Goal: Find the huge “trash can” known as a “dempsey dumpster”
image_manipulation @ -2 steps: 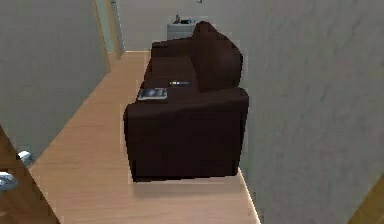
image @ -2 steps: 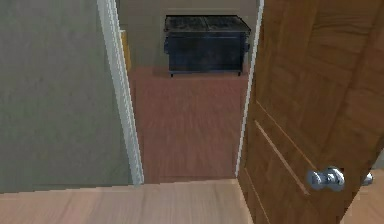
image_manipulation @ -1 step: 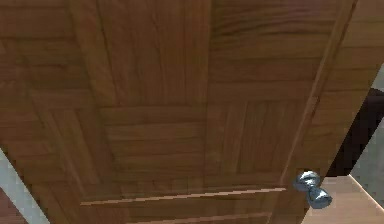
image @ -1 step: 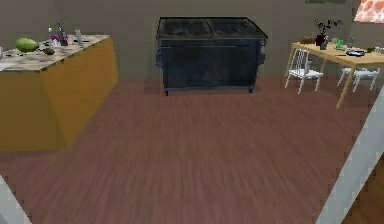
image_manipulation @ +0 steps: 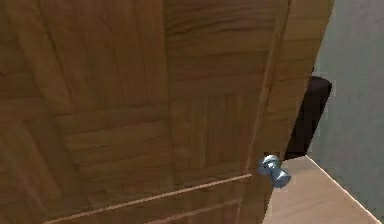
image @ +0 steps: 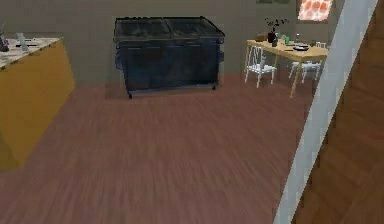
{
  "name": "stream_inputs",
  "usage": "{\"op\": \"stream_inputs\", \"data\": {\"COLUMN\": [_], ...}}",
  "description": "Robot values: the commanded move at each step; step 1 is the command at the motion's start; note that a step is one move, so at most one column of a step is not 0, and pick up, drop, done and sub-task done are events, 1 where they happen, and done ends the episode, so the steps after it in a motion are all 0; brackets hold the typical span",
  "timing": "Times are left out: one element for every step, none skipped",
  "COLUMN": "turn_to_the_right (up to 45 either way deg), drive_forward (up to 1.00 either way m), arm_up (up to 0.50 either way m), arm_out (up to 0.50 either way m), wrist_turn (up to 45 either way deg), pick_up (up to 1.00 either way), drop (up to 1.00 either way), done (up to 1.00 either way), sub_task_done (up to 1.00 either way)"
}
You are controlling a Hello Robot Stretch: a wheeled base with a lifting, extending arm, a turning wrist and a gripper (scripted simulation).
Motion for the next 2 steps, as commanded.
{"op": "stream_inputs", "data": {"turn_to_the_right": [3.0, 0.0], "drive_forward": [0.00, 0.20], "arm_up": [0.00, 0.00], "arm_out": [0.00, 0.00], "wrist_turn": [0.0, 0.0], "pick_up": [0.00, 0.00], "drop": [0.00, 0.00], "done": [0.00, 0.00], "sub_task_done": [0.00, 0.00]}}
